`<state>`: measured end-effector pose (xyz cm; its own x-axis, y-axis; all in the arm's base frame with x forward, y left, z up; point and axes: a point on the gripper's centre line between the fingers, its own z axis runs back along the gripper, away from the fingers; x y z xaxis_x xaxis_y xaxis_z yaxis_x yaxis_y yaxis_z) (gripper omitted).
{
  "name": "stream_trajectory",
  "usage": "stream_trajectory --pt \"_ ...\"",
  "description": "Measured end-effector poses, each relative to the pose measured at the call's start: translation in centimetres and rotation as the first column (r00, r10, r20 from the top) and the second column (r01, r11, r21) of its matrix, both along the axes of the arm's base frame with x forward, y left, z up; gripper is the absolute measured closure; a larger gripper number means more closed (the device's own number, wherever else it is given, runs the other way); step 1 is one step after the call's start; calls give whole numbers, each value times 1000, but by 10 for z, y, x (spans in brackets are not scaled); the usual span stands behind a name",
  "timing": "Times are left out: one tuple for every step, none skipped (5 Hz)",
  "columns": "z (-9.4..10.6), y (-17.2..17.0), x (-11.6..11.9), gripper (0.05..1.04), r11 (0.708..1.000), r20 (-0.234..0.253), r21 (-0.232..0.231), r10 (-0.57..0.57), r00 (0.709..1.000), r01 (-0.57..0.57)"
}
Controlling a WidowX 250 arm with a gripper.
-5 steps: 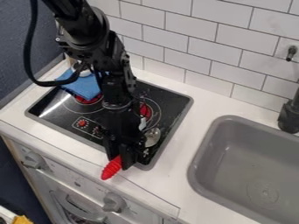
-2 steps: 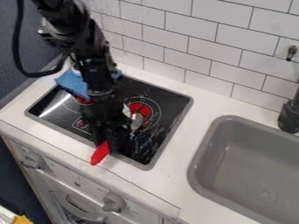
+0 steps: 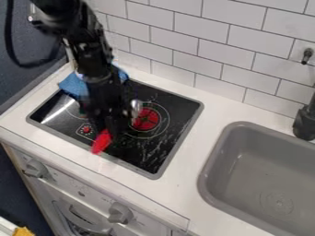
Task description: Grab the red spoon and move the die to the left
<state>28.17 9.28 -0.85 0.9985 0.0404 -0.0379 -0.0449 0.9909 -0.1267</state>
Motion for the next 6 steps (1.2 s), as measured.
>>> stream_trajectory --pt "-5 20 9 703 998 -3 34 51 999 -51" --pt "-10 34 10 704 993 -19 48 108 994 -107" --pt "-15 37 6 704 991 -42 63 122 992 -120" --pt "-14 44 8 703 987 -32 88 138 990 -135" --pt "-10 59 10 704 977 -8 103 190 982 -188" --pt "-12 54 8 704 980 -14 92 176 984 -174"
